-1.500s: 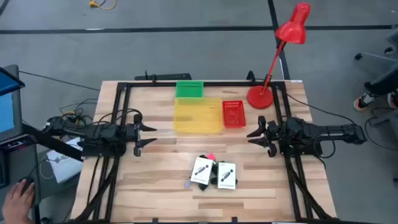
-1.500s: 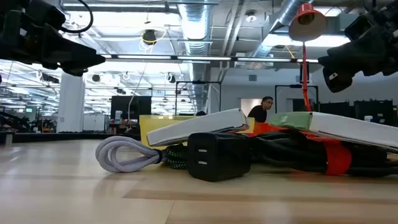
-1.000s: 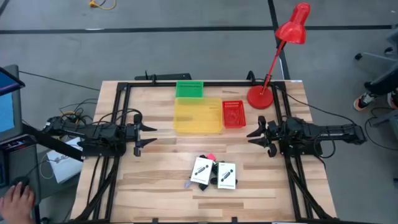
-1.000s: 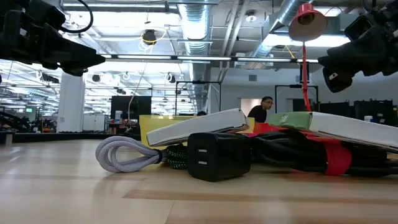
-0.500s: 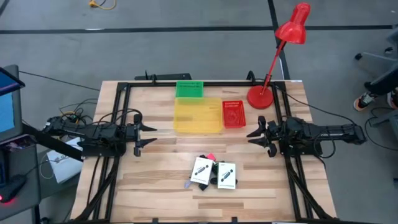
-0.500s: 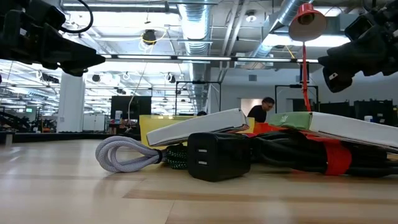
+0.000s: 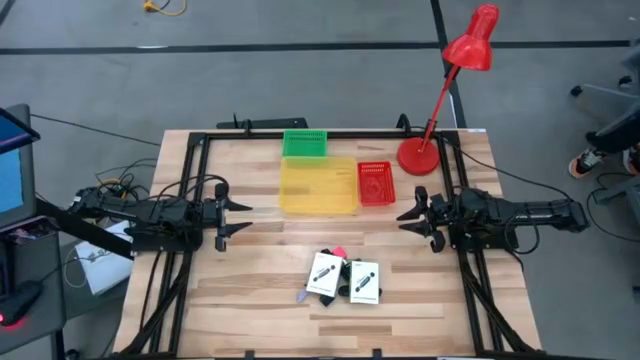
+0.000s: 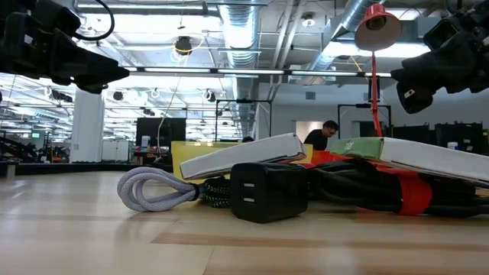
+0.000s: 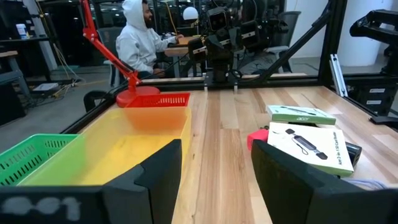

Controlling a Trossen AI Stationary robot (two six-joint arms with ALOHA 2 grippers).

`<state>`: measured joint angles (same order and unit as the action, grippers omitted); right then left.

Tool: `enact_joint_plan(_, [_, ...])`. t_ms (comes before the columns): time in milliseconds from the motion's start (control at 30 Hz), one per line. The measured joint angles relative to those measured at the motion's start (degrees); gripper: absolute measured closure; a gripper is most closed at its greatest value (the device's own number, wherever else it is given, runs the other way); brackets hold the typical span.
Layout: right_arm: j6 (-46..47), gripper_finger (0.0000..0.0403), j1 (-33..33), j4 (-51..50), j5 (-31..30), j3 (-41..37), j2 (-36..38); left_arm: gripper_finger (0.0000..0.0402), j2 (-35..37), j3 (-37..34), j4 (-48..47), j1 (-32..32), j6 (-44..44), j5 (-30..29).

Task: Pick and place items into bin

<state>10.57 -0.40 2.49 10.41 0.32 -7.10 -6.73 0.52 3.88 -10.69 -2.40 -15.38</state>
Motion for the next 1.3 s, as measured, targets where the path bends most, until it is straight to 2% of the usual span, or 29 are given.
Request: enact_joint_plan(1300, [-0.01,0.0298,0.00,0.66,0.00,0.00,-0.01,0.0217,-0.01,0.01,0.00,-0.01,-0.34,0.00])
